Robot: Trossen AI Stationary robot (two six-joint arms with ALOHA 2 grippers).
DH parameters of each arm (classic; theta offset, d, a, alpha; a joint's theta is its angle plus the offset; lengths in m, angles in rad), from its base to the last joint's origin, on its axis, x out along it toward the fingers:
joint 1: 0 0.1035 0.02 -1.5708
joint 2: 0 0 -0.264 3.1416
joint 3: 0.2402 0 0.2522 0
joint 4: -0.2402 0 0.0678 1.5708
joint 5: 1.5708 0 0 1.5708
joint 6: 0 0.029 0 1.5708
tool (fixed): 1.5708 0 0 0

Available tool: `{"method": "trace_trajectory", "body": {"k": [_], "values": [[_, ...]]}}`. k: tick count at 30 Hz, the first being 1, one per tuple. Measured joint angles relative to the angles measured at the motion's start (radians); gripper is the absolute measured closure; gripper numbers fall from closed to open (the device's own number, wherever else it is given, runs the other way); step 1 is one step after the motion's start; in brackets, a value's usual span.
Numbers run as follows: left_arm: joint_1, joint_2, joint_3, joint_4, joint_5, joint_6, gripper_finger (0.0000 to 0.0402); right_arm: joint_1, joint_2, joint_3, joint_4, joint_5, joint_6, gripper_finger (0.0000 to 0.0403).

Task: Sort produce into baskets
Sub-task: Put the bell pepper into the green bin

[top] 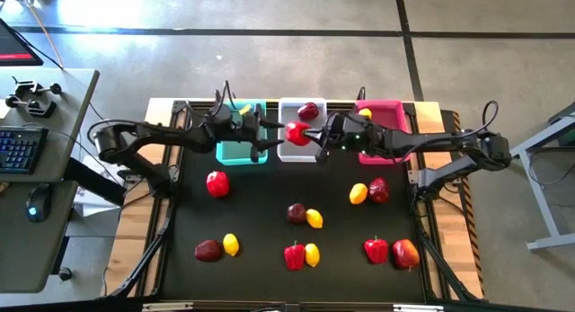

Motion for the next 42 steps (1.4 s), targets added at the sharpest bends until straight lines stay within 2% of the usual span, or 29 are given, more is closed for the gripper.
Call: {"method": "trace_trajectory", "body": {"k": [3, 8, 17, 26, 33, 37, 42], "values": [[-0.04, -0.028, 0.014, -0.085, -0.128, 0.082, 0.0148, -0.006, 0.0, 0.0, 0.045, -0.001, 0.01, 0.04], [-0.112, -0.043, 0.046, -0.15, -0.405, 0.225, 0.013, -0.008, 0.0, 0.0, 0.079, 0.003, 0.036, 0.04], [-0.191, -0.043, 0.078, -0.173, -0.569, 0.377, 0.0126, -0.009, -0.001, 0.001, 0.112, -0.053, 0.071, 0.04], [-0.186, -0.042, 0.108, -0.26, -0.577, 0.413, 0.0125, -0.008, -0.002, 0.001, 0.114, -0.184, 0.076, 0.0401], [-0.182, -0.042, 0.111, -0.297, -0.545, 0.449, 0.0138, -0.013, -0.001, 0.002, 0.102, -0.216, 0.073, 0.0401], [-0.158, -0.042, 0.111, -0.342, -0.495, 0.396, 0.0192, -0.032, 0.0, 0.002, 0.084, -0.223, 0.07, 0.0401], [-0.106, -0.068, 0.076, -0.387, -0.445, 0.345, 0.0309, -0.054, 0.0, 0.002, 0.072, -0.223, 0.049, 0.0401]]}}
